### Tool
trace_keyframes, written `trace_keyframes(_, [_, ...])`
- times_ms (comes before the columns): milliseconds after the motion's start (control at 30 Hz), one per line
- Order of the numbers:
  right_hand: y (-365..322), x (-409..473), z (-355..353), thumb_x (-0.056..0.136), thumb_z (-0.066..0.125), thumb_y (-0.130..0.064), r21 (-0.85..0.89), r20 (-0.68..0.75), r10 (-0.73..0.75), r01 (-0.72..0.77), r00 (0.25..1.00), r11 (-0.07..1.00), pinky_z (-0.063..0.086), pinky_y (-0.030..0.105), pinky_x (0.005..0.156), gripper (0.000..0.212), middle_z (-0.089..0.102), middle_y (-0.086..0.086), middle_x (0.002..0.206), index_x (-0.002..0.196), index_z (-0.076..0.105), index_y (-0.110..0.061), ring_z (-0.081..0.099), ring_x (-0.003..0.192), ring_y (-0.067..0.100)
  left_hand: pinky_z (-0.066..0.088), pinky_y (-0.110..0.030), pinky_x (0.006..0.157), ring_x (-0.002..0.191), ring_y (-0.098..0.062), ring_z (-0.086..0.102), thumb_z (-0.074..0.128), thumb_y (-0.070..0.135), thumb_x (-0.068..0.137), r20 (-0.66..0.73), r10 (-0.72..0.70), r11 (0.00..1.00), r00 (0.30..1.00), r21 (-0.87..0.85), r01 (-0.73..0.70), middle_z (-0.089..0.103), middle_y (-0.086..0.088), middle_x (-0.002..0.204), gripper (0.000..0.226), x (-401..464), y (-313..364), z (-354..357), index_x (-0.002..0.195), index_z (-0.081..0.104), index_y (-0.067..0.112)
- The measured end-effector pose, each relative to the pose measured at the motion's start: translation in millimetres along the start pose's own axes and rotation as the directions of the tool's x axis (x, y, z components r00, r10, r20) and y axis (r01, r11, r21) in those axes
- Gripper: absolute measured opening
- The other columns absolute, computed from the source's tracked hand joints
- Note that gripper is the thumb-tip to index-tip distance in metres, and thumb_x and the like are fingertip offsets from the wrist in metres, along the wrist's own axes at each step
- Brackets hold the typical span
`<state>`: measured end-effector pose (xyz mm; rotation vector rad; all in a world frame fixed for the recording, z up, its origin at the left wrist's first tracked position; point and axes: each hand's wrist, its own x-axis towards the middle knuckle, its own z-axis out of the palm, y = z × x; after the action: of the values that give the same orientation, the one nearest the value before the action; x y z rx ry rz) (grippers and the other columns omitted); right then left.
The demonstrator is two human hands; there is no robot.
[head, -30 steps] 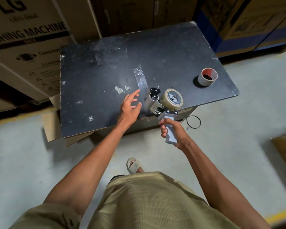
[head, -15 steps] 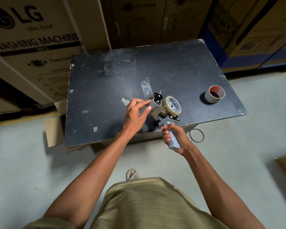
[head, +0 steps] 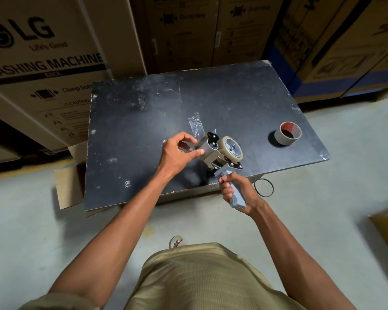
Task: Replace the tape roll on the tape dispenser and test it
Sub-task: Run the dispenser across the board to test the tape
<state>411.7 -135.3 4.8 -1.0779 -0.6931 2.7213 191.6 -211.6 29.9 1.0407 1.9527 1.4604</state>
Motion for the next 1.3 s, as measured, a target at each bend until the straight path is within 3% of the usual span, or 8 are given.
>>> trace_keyframes(167, [1.7, -0.9, -3.5, 0.082, 0.062, -0.013, -0.038, -0.024, 0.019, -0.02, 1.0, 0.999, 0.045, 0.017, 0.039, 0.008, 0.051, 0.001, 0.061, 0.082, 0.062, -0.005, 0.047, 0.042, 0.006, 0.044, -0.019, 0.063, 0.061, -0.01, 0.047, 0.088, 0.012, 0.074, 0.096, -0.025, 0.998, 0.995, -0.057, 0.03, 0.076, 0.001, 0.079, 0.044, 4.8, 0.6, -10.8, 0.114, 0.071, 0.018])
trace_keyframes(300, [1.7, -1.5, -5.8, 0.081, 0.063, -0.013, -0.008, -0.019, 0.055, -0.055, 0.998, 0.998, 0.047, 0.017, 0.038, 0.009, 0.053, 0.001, 0.06, 0.082, 0.063, -0.004, 0.049, 0.042, 0.006, 0.051, -0.022, 0.07, 0.066, -0.006, 0.061, 0.088, 0.015, 0.073, 0.195, -0.036, 0.999, 0.98, -0.01, 0.039, 0.076, 0.001, 0.077, 0.024, 11.0, -2.3, -21.7, 0.096, 0.08, 0.011])
trace_keyframes(467, [-1.1, 0.3, -3.7, 0.083, 0.071, -0.014, 0.01, 0.013, 0.077, -0.078, 0.997, 0.997, 0.048, 0.016, 0.039, 0.015, 0.053, 0.001, 0.059, 0.086, 0.06, -0.004, 0.05, 0.041, 0.006, 0.054, -0.014, 0.073, 0.072, -0.001, 0.069, 0.082, 0.003, 0.078, 0.26, -0.042, 0.998, 0.965, -0.039, 0.054, 0.076, 0.009, 0.074, 0.014, 15.0, -3.7, -28.4, 0.09, 0.077, 0.001])
trace_keyframes(600, [-8.1, 1.2, 3.0, 0.096, 0.065, -0.021, 0.0, -0.022, 0.113, -0.113, 0.993, 0.994, 0.046, 0.015, 0.037, 0.022, 0.053, -0.001, 0.055, 0.083, 0.062, -0.004, 0.05, 0.037, 0.005, 0.057, -0.018, 0.08, 0.08, -0.008, 0.069, 0.082, 0.003, 0.078, 0.273, -0.1, 0.992, 0.957, -0.052, 0.118, 0.076, -0.008, 0.084, 0.011, 19.5, -6.0, -34.8, 0.087, 0.078, 0.007])
trace_keyframes(733, [-9.5, 7.6, 3.4, 0.089, 0.063, -0.013, 0.013, -0.026, 0.151, -0.151, 0.988, 0.988, 0.044, 0.014, 0.035, 0.012, 0.053, -0.003, 0.053, 0.082, 0.061, -0.004, 0.049, 0.037, 0.004, 0.052, -0.009, 0.07, 0.071, 0.004, 0.067, 0.082, 0.003, 0.078, 0.308, -0.157, 0.987, 0.938, 0.019, 0.159, 0.076, 0.011, 0.07, 0.02, 26.0, -9.1, -38.7, 0.095, 0.077, -0.005])
trace_keyframes(867, [-9.2, 11.2, 2.0, 0.094, 0.059, -0.011, 0.004, -0.045, 0.153, -0.153, 0.987, 0.988, 0.045, 0.014, 0.036, 0.015, 0.055, -0.001, 0.055, 0.081, 0.063, -0.003, 0.05, 0.038, 0.004, 0.049, -0.006, 0.068, 0.069, 0.008, 0.067, 0.081, 0.0, 0.078, 0.309, -0.195, 0.981, 0.931, 0.046, 0.19, 0.074, 0.016, 0.066, 0.024, 30.1, -15.7, -40.2, 0.099, 0.075, -0.009])
trace_keyframes(1000, [-9.0, 13.0, -1.0, 0.095, 0.061, -0.013, -0.004, -0.043, 0.161, -0.161, 0.986, 0.987, 0.046, 0.015, 0.037, 0.015, 0.057, 0.0, 0.057, 0.083, 0.064, -0.004, 0.052, 0.04, 0.005, 0.048, -0.005, 0.073, 0.075, 0.013, 0.066, 0.083, 0.004, 0.077, 0.324, -0.211, 0.977, 0.922, 0.082, 0.195, 0.074, 0.018, 0.068, 0.021, 34.8, -20.4, -45.7, 0.097, 0.077, 0.001])
trace_keyframes(1300, [-16.7, 13.3, -8.2, 0.095, 0.059, -0.013, -0.001, -0.001, 0.204, -0.204, 0.979, 0.979, 0.045, 0.015, 0.036, 0.014, 0.056, -0.001, 0.056, 0.083, 0.061, -0.004, 0.051, 0.039, 0.005, 0.053, -0.013, 0.073, 0.083, -0.006, 0.069, 0.082, 0.001, 0.078, 0.454, -0.219, 0.975, 0.864, 0.076, 0.208, 0.077, 0.009, 0.073, 0.015, 53.1, -17.8, -51.3, 0.078, 0.078, 0.016])
